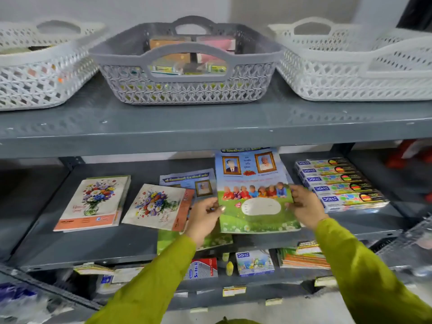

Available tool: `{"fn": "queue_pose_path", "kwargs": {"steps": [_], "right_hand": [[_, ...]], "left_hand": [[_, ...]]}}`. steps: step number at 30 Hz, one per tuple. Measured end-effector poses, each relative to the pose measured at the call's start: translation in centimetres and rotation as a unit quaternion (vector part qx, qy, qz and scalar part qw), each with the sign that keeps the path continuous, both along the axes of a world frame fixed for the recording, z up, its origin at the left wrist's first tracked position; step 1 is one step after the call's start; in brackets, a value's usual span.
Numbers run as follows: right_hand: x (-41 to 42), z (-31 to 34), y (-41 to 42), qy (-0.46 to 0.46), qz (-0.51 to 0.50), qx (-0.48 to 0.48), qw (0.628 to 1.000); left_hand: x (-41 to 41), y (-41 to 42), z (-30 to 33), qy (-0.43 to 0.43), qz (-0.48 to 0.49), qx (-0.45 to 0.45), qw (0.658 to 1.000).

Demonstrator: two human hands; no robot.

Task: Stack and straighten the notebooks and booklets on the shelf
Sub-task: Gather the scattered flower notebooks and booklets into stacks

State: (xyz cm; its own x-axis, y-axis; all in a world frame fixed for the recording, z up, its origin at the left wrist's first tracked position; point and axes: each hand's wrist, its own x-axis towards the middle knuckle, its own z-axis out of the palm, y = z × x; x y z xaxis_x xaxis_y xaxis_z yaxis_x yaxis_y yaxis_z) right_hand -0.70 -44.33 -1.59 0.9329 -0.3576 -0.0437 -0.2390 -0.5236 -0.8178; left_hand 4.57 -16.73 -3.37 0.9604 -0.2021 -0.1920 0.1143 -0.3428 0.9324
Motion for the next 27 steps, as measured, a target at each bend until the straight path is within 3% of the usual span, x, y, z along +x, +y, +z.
{"fn": "queue_pose_path", "kwargs": {"steps": [6,12,16,18,22,27], "right_hand": [[2.6,0.8,-5.1,0.090,-0.020,0.002,0.996],[3.6,-0.2,-6.3,0.204,0.008,-0.173,0.964],[3.1,0.2,-5.3,0.224,-0.007,-0.184,0.957],[3.0,0.7,-4.9,0.213,-0.018,-0.208,0.954],[3.2,1.7,-1.0,0.070,-0.052,-0.245,0.966],[5.3,0.3,7.9,0.017,0.080,-0.228,0.970]], "left_hand": [[2.2,-6.2,0.0,0.008,-0.011,0.041,0.999],[2.6,-7.6,-1.3,-0.002,-0.024,0.112,0.993],[1.9,-7.3,-1.5,-0.041,-0.028,0.164,0.985],[1.3,-6.8,-1.6,-0.053,-0.025,0.164,0.985],[-0.4,-3.2,-2.1,-0.054,0.056,0.108,0.991],[-2.9,4.1,-3.3,-0.079,0.207,0.085,0.971]]}}
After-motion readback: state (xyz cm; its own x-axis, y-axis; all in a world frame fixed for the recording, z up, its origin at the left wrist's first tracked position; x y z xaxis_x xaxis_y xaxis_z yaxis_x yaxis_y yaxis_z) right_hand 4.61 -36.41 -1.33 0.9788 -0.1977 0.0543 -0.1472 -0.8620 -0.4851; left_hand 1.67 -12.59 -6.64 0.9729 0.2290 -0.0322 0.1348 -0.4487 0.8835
